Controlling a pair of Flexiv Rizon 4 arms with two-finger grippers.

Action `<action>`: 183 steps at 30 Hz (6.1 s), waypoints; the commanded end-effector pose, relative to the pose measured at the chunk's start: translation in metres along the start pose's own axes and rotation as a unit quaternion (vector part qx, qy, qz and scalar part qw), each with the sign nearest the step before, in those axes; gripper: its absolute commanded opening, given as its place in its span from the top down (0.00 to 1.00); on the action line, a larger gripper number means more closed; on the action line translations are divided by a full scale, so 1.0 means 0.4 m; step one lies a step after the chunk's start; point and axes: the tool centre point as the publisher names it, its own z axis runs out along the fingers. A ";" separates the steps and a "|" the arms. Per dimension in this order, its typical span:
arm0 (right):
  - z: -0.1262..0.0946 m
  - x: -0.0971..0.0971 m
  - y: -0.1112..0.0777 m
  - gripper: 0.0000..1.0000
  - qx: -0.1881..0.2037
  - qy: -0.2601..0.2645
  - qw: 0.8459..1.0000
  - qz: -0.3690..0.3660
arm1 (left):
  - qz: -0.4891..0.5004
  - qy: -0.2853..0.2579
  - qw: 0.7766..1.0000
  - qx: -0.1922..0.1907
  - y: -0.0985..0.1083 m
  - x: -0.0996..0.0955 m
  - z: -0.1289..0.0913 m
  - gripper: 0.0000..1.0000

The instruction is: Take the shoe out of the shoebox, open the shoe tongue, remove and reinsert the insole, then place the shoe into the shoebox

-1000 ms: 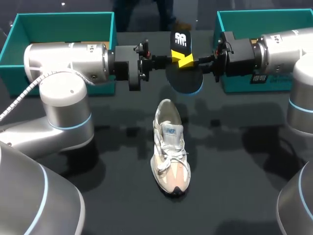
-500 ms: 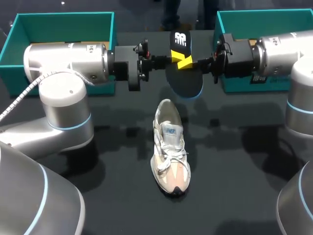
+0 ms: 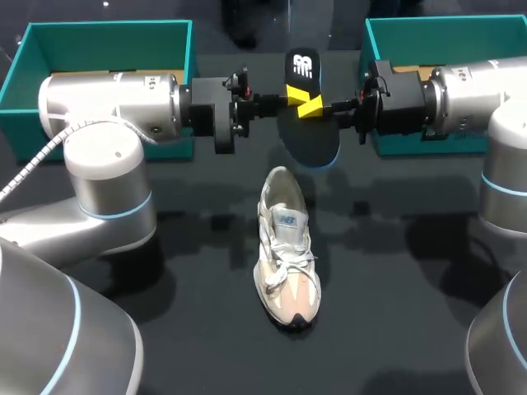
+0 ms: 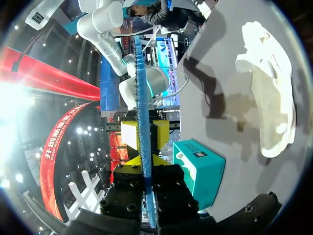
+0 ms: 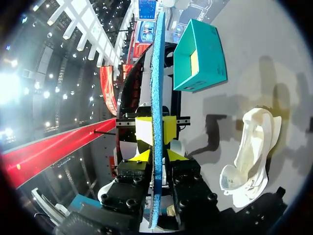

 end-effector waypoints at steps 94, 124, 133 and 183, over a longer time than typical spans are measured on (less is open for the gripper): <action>-0.084 -0.141 0.154 1.00 -0.036 0.028 0.967 -0.250 | -0.414 0.419 0.749 -0.303 0.005 0.281 -0.346 0.00; -0.044 -0.219 0.158 1.00 -0.036 0.046 0.943 -0.327 | -0.504 0.447 0.658 -0.338 -0.093 0.406 -0.333 0.00; -0.017 -0.238 0.150 1.00 -0.039 0.073 0.928 -0.363 | -0.508 0.453 0.652 -0.333 -0.116 0.463 -0.304 0.00; 0.095 -0.277 0.117 1.00 -0.022 0.082 0.902 -0.424 | -0.530 0.433 0.648 -0.333 -0.093 0.559 -0.242 0.00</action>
